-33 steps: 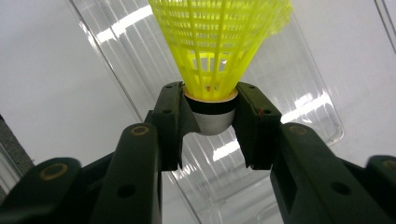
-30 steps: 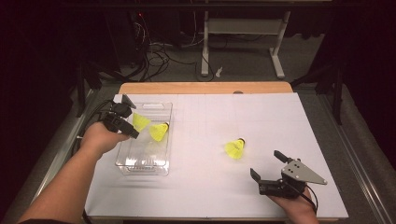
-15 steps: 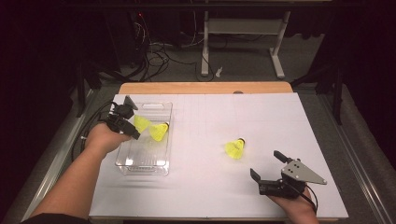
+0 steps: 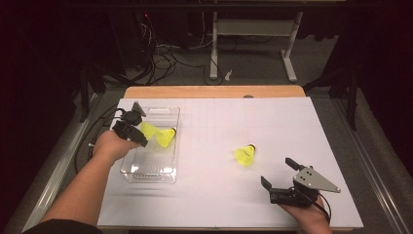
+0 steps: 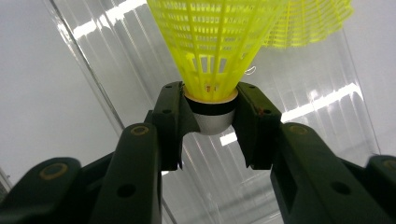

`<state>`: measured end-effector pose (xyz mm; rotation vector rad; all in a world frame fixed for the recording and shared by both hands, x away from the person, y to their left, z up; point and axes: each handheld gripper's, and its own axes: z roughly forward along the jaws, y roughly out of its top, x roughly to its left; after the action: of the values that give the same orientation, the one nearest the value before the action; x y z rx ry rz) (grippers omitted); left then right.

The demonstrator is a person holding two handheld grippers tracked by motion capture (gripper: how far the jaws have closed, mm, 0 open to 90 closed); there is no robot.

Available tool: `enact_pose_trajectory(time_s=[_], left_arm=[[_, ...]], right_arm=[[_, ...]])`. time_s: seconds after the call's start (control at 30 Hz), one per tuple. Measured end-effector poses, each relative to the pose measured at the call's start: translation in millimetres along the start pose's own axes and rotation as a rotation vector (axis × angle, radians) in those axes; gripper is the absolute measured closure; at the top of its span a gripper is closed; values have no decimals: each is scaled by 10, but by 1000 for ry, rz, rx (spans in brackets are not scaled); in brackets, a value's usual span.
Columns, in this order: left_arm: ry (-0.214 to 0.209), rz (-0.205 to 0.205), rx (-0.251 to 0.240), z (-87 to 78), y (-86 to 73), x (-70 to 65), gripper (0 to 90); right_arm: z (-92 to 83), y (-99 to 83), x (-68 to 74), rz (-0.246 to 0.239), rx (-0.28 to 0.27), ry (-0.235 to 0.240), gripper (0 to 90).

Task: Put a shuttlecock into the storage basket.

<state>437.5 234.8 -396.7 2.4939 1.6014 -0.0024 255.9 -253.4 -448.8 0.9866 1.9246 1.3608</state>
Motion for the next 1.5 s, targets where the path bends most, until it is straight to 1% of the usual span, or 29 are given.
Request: enact_pose_trajectory(time_s=[0.2,0.27,0.3,0.4,0.63,0.67,0.7,0.77,0.83,0.97,1.13,1.2,1.3,1.5], left_arm=[[19,-16,-4,28,13,9,644],[19,-23,-6,45,15,10,644],[24,-16,-4,48,17,4,644],[16,-7,7,49,22,-4,643],[21,0,13,70,26,-25,642],[22,7,19,84,25,-35,642],[24,17,36,99,26,-44,642],[38,23,39,111,27,-55,641],[44,15,34,114,31,-60,641],[55,15,34,119,37,-70,638],[50,10,29,101,33,-63,638],[38,14,28,87,30,-64,638],[31,10,21,70,23,-59,631],[19,17,2,47,12,-56,539]], right_arm=[[3,-4,-4,0,1,1,0],[2,-4,-4,1,1,1,0],[1,-4,-3,1,1,2,0],[1,-4,-2,0,1,3,0],[2,-3,0,-1,1,4,1],[1,-3,0,-1,1,4,0],[1,-3,0,-1,0,3,0],[2,-4,-1,-1,2,3,0],[1,-3,0,-1,1,4,0],[-2,-1,0,0,-1,4,0],[-3,-1,-2,-1,0,3,0],[-2,-2,-2,1,-1,5,0],[-1,-3,0,1,1,4,0],[2,-6,6,3,4,5,0]])
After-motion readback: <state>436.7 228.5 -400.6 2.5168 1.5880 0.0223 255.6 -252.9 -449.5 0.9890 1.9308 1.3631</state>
